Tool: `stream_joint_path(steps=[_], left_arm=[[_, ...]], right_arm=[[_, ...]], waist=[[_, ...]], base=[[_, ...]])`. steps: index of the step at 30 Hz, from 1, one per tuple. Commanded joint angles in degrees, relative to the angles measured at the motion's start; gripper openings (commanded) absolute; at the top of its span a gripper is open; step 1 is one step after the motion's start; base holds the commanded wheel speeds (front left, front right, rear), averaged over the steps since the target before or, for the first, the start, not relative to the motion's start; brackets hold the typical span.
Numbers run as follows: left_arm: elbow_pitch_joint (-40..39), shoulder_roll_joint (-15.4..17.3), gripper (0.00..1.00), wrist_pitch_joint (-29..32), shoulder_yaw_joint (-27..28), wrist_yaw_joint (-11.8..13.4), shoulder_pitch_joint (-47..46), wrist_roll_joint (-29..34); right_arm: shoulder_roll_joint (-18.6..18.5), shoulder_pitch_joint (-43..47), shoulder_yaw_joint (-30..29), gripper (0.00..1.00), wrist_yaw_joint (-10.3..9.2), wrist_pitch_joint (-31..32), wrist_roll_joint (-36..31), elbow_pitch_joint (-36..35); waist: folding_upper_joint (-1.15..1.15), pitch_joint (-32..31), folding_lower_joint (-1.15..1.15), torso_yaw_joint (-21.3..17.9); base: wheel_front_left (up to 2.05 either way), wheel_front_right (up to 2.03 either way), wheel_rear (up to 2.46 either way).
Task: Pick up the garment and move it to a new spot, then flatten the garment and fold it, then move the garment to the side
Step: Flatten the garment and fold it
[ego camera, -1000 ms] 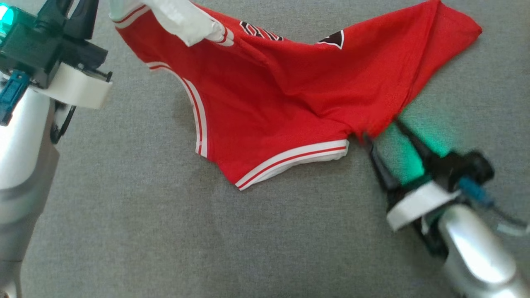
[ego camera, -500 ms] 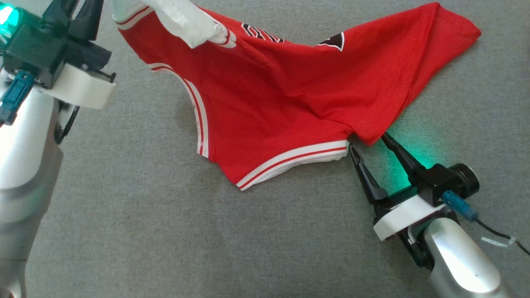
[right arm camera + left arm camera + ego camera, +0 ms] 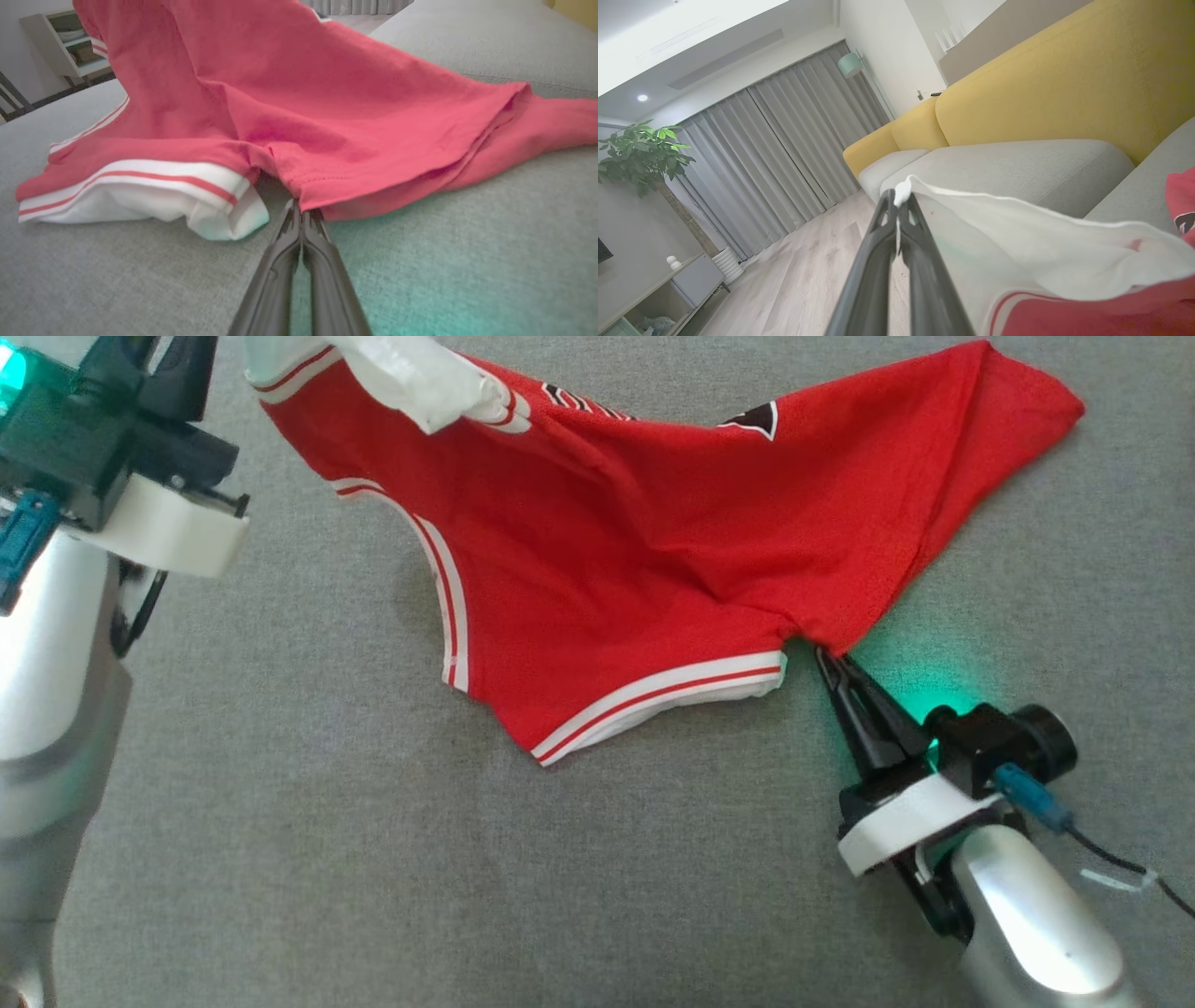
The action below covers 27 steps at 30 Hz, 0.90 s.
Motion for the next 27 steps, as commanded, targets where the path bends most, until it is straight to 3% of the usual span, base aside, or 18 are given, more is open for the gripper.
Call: stream_joint_path(steps=[1,4,10,17,21,27], left_arm=[[-2.36,3.05,0.0,-0.22,3.17,-0.16,-1.83,0.42],[-3.38,3.42,0.0,-0.22,3.67,-0.08,-1.55,0.69],[-7.39,5.63,0.0,-0.23,4.85,-0.31,-0.1,1.48],[-15.24,9.27,0.0,-0.23,6.18,-0.85,-0.39,1.28],[-20.45,11.97,0.0,-0.23,7.89,-1.17,-3.8,-1.52],[-21.62,15.17,0.0,1.85,5.27,-1.35,-13.26,-7.17]], right_arm=[[0.02,-0.38,0.13,0.0,0.39,-0.62,0.51,-2.98],[-0.52,-0.49,-1.15,0.0,0.39,-0.62,0.35,-5.0],[-2.83,-1.3,-9.69,0.0,0.39,-0.62,2.14,-15.8],[-13.22,-9.24,-15.66,0.0,0.39,1.61,4.57,-23.65],[-19.92,-15.78,-19.06,0.0,0.39,8.56,7.02,-28.12],[-25.54,-23.68,-18.25,0.0,0.39,17.87,13.38,-28.69]], waist=[[0.0,-0.08,0.0,-0.13],[0.0,-0.47,0.0,-0.27],[0.0,-3.97,0.0,-1.35],[0.0,-10.19,0.0,-2.64],[0.0,-12.82,0.0,-2.39],[0.0,-11.69,0.0,-1.63]], base=[[0.0,0.0,0.0],[0.0,0.0,0.0],[0.0,0.0,0.0],[0.0,0.0,0.0],[0.0,0.0,0.0],[0.0,0.0,0.0]])
